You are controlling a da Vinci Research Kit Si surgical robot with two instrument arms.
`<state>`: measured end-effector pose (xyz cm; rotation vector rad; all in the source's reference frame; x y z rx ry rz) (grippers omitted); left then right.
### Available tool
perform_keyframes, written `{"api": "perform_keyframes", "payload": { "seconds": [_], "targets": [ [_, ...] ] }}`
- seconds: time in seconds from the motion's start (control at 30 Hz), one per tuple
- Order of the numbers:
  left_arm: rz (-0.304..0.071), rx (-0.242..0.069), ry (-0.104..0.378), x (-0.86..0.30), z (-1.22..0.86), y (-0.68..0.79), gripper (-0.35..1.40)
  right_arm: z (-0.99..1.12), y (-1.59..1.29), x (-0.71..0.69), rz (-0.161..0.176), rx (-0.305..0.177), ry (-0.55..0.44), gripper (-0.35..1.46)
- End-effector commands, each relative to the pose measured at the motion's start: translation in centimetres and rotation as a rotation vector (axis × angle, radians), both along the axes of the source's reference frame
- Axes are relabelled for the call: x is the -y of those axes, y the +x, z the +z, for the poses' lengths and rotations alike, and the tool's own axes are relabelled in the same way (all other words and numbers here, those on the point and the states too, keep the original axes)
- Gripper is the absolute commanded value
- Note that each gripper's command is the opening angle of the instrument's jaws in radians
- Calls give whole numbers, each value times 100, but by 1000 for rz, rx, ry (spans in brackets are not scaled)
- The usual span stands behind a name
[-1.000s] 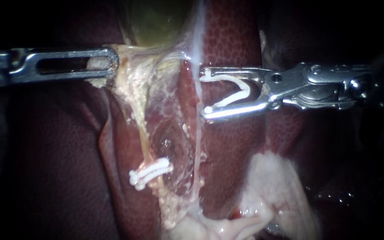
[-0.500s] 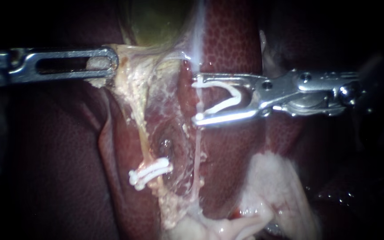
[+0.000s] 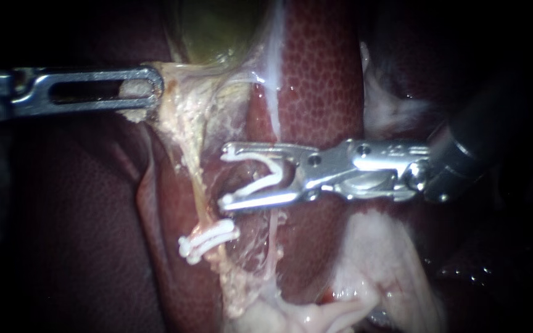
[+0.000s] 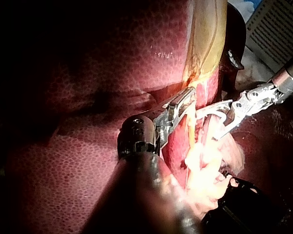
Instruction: Clipping third clip left tube
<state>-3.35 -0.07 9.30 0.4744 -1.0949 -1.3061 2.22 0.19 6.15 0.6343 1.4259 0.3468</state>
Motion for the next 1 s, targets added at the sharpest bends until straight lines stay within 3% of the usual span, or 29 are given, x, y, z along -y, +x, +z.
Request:
{"api": "perform_keyframes", "payload": {
  "seconds": [0.03, 0.4, 1.0],
  "targets": [
    [0, 0, 0, 0, 0, 0, -16, 3, 2, 2, -5, 0, 3, 59],
    [-1, -1, 0, 1, -2, -1, -16, 15, 19, 16, -30, -1, 21, 59],
    [-3, -3, -2, 3, -1, -3, -16, 12, 61, 28, -123, -61, 118, 58]
  ]
}}
